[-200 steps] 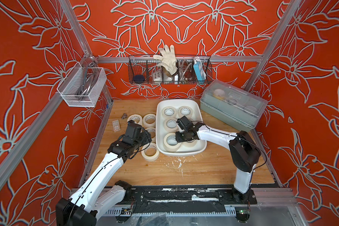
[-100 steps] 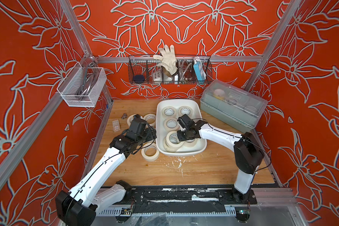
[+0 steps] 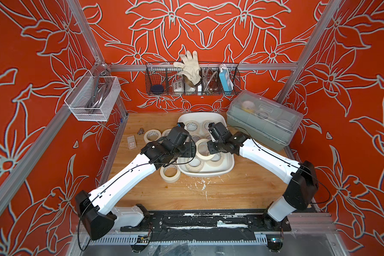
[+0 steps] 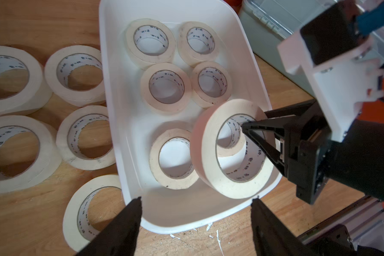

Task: Take out the art tape in the storage box
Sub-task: Pick up the art tape from the storage box.

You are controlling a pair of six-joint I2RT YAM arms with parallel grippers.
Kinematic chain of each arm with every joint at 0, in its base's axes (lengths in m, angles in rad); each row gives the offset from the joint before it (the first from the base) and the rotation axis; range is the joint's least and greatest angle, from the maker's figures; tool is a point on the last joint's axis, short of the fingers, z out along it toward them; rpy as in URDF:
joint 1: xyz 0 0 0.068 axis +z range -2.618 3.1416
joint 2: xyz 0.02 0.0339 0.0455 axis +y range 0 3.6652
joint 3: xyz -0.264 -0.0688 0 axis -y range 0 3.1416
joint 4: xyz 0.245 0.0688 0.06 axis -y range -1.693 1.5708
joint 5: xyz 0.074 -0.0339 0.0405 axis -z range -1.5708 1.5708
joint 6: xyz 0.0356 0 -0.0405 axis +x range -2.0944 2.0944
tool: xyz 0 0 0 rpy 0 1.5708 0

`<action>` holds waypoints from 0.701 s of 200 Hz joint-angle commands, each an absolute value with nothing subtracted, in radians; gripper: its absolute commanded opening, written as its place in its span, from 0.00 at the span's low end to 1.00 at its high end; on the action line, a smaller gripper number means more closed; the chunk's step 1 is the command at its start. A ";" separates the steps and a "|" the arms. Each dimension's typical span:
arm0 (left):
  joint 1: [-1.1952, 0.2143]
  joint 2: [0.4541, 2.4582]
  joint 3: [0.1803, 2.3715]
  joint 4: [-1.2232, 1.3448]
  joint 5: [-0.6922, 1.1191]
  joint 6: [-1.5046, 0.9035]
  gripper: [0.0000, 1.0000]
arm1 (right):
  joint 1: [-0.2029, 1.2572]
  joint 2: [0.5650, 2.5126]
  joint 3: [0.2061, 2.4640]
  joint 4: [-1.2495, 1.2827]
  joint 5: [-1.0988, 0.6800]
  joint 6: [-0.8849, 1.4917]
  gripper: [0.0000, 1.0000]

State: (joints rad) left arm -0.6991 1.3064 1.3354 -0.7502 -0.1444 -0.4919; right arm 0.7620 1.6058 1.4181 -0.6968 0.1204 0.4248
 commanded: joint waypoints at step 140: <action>-0.785 1.696 1.655 -0.898 -0.253 -0.438 0.21 | 0.769 1.435 1.353 -0.713 0.179 0.419 0.15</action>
State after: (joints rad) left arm -0.7811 1.6672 1.6238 -0.8593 -0.2302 -0.4343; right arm 0.7639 1.4849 1.3590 -0.7258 0.1604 0.4103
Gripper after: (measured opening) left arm 0.257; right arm 0.262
